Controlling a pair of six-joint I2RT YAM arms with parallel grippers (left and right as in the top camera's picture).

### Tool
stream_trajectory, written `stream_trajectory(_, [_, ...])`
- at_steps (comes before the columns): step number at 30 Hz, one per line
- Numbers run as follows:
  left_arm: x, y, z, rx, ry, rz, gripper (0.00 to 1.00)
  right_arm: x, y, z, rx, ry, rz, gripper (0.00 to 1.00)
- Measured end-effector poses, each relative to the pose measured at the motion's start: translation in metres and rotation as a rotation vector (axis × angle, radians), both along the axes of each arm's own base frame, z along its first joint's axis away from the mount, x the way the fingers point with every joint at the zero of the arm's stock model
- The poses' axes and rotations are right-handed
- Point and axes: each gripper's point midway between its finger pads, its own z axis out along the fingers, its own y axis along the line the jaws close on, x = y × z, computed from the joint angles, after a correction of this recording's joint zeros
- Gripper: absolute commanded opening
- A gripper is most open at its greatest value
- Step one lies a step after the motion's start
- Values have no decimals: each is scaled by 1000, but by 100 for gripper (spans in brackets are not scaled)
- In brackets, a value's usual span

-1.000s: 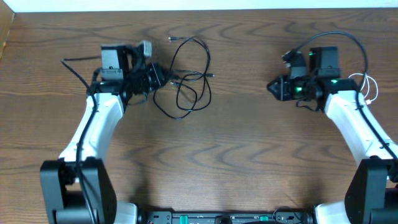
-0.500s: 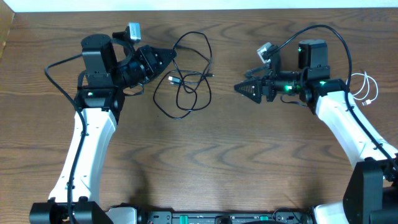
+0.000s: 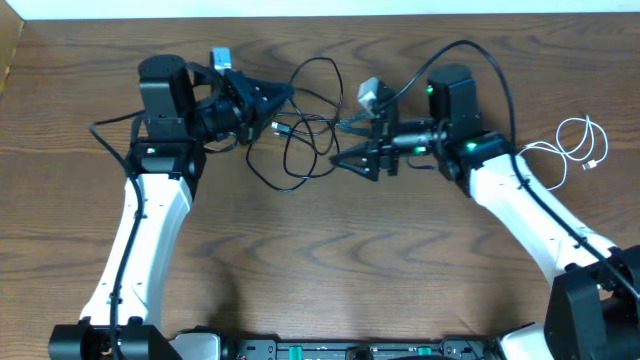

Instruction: Untangle cables

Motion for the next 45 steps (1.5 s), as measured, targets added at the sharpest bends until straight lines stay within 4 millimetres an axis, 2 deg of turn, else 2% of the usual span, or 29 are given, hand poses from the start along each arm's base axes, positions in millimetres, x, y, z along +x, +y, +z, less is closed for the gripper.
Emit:
stream_trajectory(5, [-10,-15,3,-33,25,-59,8,-6,19,5,6,-53,16,76])
stream_trajectory(9, [-16,-19,5,-66,58,-86,8,-7,27,4,-8,-74,2,75])
stream_trajectory(10, [-17,-20,6,-75,66,-93,7,-5,27,4,-13,-77,-8,70])
stream_trajectory(11, [-18,-21,7,-84,77,-100,8,-3,27,3,-18,-81,-19,59])
stream_trajectory(12, [-19,-21,7,-88,81,-104,8,-1,27,3,-20,-88,-27,42])
stream_trajectory(14, [-21,-22,8,-96,87,-113,7,2,26,3,-25,-87,-44,14])
stream_trajectory(15, [-21,-22,8,-97,88,-115,7,2,26,2,-27,-89,-48,5])
stream_trajectory(16, [-21,-22,8,-98,89,-114,8,3,26,2,-29,-88,-51,1])
stream_trajectory(20, [-20,-22,8,-96,89,-110,8,4,25,1,-34,-80,-58,1])
stream_trajectory(21, [-20,-22,7,-93,85,-108,11,4,25,1,-34,-79,-59,1])
stream_trajectory(24, [-17,-20,6,-69,54,-98,30,6,24,2,-28,-68,-70,1])
stream_trajectory(30, [-9,-15,2,29,-77,-86,57,27,7,10,14,43,-167,1])
stream_trajectory(35, [-9,-10,-13,136,-137,-86,58,46,-16,13,42,152,-262,1])
stream_trajectory(39, [-12,3,-45,264,-54,-43,35,55,-31,18,62,192,-313,1])
stream_trajectory(41, [-14,13,-61,337,-10,-13,29,57,-39,29,78,193,-341,1])
stream_trajectory(45, [-18,33,-86,478,55,44,29,52,-56,68,128,135,-388,1])
